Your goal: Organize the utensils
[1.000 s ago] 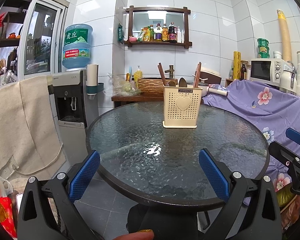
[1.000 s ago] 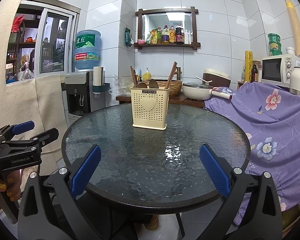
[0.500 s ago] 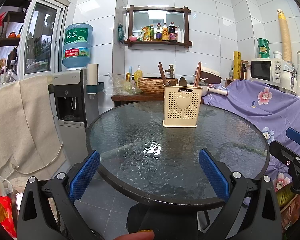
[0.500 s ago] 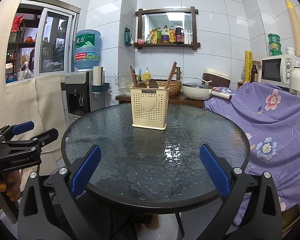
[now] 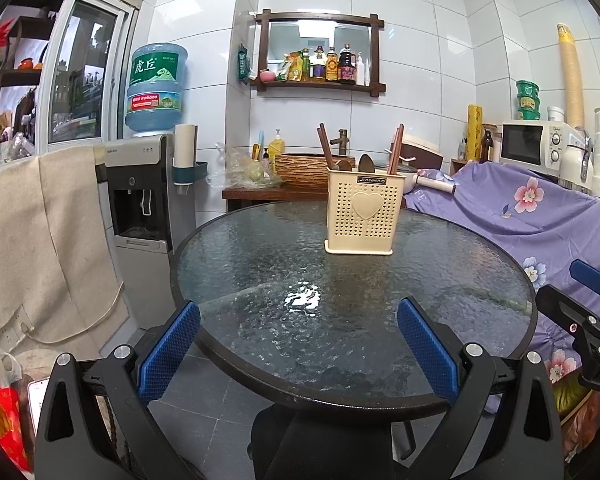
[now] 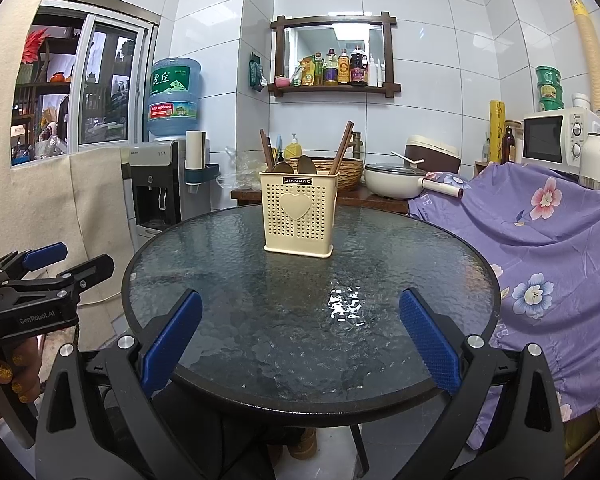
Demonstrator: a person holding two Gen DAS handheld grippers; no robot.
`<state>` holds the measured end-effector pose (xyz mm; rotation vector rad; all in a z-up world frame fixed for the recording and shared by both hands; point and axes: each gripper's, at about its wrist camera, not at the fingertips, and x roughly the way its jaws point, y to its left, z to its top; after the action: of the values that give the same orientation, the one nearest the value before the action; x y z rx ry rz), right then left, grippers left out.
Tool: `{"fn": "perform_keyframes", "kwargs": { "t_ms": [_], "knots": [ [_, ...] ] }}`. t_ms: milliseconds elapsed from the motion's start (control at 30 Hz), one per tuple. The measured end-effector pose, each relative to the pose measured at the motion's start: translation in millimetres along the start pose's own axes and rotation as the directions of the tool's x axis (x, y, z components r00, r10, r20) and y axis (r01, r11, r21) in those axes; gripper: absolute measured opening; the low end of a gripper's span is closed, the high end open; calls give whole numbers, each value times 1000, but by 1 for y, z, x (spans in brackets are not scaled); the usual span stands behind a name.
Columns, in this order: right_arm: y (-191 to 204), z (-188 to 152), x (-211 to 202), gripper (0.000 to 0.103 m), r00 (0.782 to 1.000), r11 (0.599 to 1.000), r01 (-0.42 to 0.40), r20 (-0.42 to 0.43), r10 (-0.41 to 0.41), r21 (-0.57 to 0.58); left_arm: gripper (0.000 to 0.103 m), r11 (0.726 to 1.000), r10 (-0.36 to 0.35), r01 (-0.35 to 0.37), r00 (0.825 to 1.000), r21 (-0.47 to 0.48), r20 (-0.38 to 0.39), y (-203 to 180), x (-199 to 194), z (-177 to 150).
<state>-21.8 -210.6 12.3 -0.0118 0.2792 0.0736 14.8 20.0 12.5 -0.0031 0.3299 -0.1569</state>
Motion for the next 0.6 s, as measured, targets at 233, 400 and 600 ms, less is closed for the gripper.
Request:
{"fn": "perform_keyframes", "kwargs": {
  "t_ms": [233,400,600],
  "knots": [
    [0,0,0,97,1000,1000,-1,0,1,0,97,1000,15,-15,1000,14,-6,0,1,-1],
    [1,-1,2,97,1000,1000,-2,-1,2,-4,97,1000,10,-9,1000,12,-8,1,1,0],
    [2,-2,1,97,1000,1000,-4,-3,4,-6,97,1000,11,-11,1000,12,-8,1,1,-1]
  ]
}}
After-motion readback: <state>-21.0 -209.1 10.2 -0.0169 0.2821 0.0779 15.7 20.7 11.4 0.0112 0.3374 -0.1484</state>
